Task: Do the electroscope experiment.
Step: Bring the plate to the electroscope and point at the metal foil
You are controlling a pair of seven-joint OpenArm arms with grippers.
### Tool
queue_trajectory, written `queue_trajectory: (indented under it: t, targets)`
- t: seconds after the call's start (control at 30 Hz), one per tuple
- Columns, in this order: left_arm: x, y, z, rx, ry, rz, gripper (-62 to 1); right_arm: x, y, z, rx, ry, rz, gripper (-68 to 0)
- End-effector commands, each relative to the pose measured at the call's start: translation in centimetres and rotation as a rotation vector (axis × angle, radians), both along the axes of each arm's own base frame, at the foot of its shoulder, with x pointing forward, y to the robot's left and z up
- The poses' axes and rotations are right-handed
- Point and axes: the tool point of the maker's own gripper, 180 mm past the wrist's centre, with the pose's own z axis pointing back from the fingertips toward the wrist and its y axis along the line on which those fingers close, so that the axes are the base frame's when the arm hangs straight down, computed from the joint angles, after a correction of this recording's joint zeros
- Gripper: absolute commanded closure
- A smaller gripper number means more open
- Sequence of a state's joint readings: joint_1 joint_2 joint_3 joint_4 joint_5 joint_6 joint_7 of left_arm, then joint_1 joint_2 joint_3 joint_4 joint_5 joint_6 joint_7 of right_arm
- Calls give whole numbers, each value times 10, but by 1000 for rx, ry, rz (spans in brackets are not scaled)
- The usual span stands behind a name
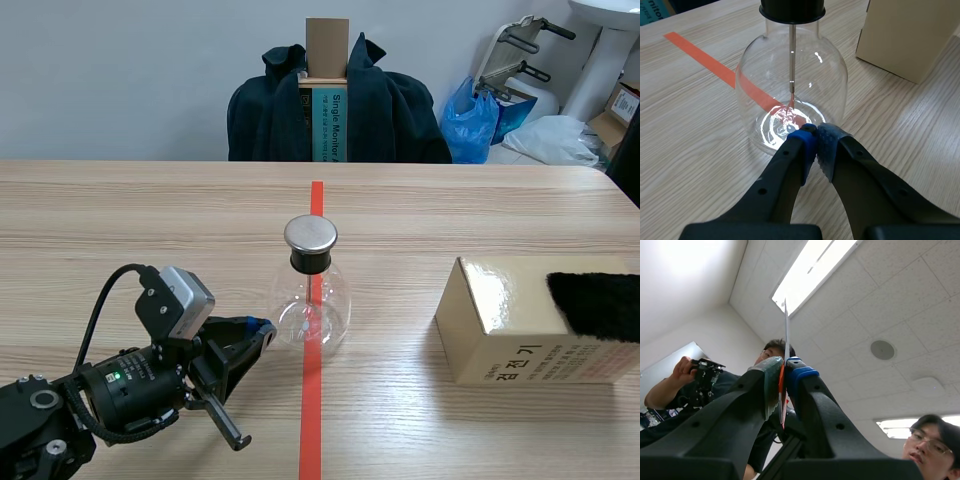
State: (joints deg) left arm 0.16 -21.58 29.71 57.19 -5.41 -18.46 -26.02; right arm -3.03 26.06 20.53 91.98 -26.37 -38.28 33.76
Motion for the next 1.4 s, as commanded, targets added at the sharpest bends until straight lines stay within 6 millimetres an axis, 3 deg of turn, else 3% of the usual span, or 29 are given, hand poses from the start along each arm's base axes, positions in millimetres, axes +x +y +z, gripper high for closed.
queue_trajectory:
  t: [0.0, 0.33, 0.47, 0.63, 0.83, 1.03, 1.2, 1.37]
  targets:
    - [5, -1, 10, -26, -27, 3, -32, -1, -5, 10, 11, -25, 1, -7]
    - [4, -1, 7, -12, -15, 3, -32, 33, -1, 14, 113, 78, 85, -7]
    - [4, -1, 7, -12, -15, 3, -32, 55, 23, 4, 120, 157, 143, -7]
    - [5, -1, 7, -15, -14, 5, -32, 79, 68, -17, 119, 241, 215, -7]
    - [5, -1, 7, -15, -14, 5, -32, 94, 135, -57, 103, 354, 317, -7]
    - [5, -1, 7, -15, -14, 5, -32, 93, 193, -107, 19, 491, 397, -7]
    - [5, -1, 7, -15, -14, 5, -32, 84, 219, -159, -41, 642, 438, -7]
    - [5, -1, 7, -15, -14, 5, -32, 70, 228, -192, -74, 726, 458, -7]
